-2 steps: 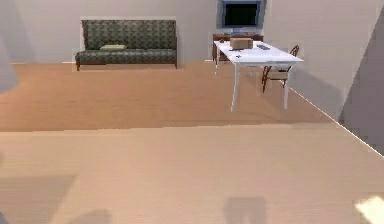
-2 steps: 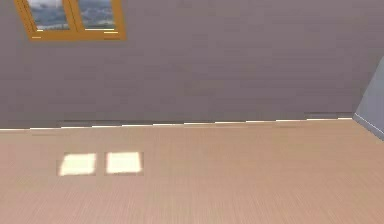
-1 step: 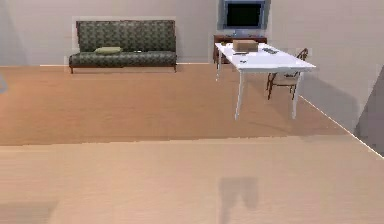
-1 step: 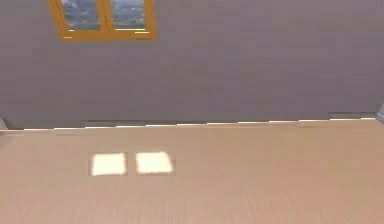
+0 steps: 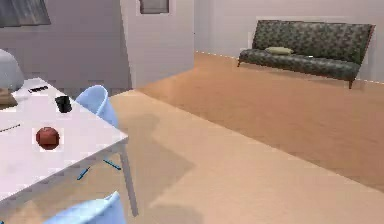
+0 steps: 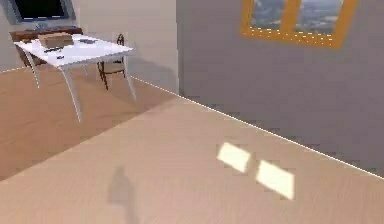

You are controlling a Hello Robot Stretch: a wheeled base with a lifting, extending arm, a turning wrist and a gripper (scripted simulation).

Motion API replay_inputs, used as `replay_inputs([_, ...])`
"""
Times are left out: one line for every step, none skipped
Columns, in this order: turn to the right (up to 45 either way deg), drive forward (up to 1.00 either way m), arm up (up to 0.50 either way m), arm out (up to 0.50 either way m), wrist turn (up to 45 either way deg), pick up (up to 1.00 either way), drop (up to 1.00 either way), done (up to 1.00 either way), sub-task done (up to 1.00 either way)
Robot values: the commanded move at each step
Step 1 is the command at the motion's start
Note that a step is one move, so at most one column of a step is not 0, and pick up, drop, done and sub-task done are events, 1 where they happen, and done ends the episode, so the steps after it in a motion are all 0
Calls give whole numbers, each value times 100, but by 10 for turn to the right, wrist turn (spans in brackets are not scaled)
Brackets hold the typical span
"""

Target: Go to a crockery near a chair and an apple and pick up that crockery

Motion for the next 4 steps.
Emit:
replay_inputs([-450,0,0,0,0,0,0,0,0])
replay_inputs([-450,0,0,0,0,0,0,0,0])
replay_inputs([-450,0,0,0,0,0,0,0,0])
replay_inputs([-120,0,0,0,0,0,0,0,0])
